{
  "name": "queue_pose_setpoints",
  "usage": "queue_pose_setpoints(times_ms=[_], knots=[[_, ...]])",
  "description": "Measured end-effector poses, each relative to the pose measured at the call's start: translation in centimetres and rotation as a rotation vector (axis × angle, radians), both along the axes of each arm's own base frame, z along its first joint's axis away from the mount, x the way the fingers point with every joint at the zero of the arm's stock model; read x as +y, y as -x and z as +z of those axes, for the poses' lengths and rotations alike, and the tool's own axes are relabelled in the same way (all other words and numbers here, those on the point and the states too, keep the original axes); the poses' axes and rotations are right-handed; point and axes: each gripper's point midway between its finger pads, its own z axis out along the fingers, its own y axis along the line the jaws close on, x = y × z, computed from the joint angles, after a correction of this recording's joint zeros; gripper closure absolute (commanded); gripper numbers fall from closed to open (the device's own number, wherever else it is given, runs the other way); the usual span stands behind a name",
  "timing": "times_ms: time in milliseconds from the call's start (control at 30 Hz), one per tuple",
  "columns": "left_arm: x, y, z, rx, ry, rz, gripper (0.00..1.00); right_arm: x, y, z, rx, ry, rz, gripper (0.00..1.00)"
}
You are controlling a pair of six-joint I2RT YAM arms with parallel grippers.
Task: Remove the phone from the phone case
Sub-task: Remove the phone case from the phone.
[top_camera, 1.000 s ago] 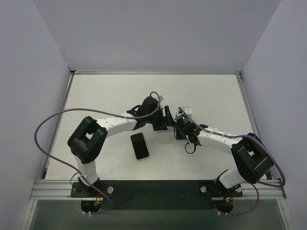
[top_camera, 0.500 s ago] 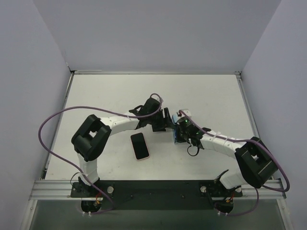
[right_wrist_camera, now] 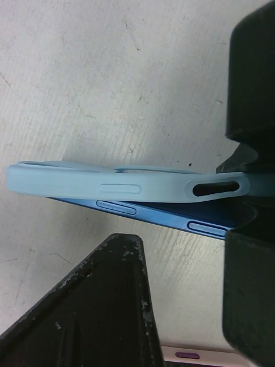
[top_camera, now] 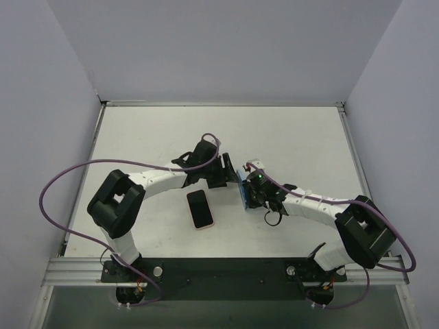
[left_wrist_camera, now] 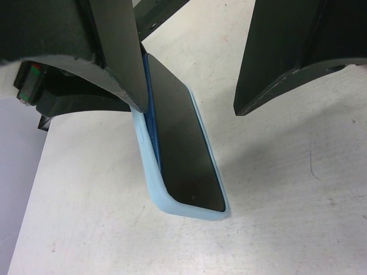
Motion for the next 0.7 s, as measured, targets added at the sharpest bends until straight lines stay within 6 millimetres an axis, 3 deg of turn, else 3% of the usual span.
queue_pose_setpoints(times_ms=[700], knots=[[-1.9,1.5,-1.0,0.036,-0.005,-0.046,0.33,0.4,0.1,0.0,0.004,0.004,0.01,1.0]])
